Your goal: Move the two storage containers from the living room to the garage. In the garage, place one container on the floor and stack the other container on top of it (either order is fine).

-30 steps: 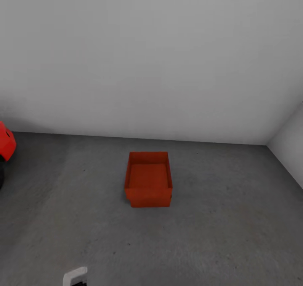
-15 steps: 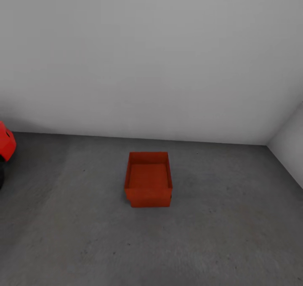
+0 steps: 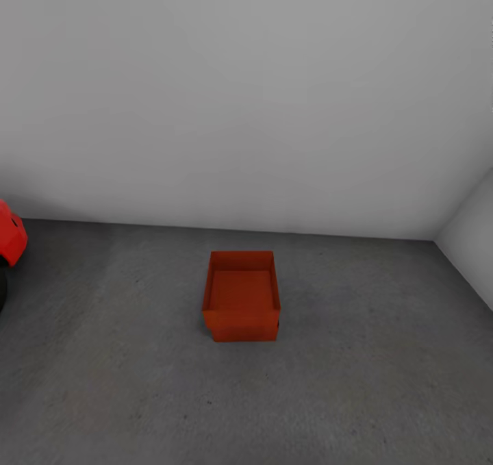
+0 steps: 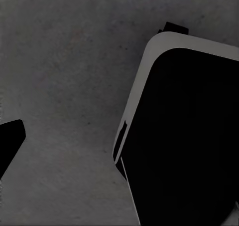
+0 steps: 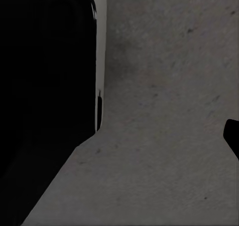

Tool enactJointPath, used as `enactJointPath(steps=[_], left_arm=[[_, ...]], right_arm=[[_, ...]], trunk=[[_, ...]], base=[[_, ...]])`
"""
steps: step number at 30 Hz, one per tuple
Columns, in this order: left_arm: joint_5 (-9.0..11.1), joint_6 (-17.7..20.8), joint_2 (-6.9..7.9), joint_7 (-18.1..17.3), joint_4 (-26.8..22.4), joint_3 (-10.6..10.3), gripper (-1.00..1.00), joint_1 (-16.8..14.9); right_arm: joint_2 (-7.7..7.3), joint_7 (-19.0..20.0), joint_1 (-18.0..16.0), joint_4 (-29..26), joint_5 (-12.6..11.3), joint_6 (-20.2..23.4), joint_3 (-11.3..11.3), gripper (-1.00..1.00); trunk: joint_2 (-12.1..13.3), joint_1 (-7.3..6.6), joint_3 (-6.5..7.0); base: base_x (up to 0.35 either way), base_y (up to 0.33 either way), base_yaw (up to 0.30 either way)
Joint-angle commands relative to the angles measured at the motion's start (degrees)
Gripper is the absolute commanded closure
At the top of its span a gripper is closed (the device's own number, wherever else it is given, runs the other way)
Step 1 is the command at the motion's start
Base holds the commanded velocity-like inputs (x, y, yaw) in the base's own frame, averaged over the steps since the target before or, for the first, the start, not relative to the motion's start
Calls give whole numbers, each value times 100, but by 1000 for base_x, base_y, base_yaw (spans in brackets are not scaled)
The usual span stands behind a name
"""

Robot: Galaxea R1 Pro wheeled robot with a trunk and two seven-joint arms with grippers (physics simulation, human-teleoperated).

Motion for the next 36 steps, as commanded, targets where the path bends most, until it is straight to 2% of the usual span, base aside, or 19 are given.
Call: enactJointPath(steps=[1, 9, 36], left_arm=[[23, -13, 13, 18, -8, -45, -100, 0], [20, -11, -3, 19, -22, -30, -100, 0], [21, -17, -2, 20, -18, -29, -100, -1]], right_arm=[[7, 23, -7, 19, -100, -30, 45, -100], [11, 55, -7, 19, -228, -27, 43, -100], [19, 57, -5, 19, -234, -27, 42, -100]], trunk=[[-4, 1, 4], [-4, 1, 78], [-4, 1, 330]], base=[[0, 0, 0], [0, 0, 0], [0, 0, 0]])
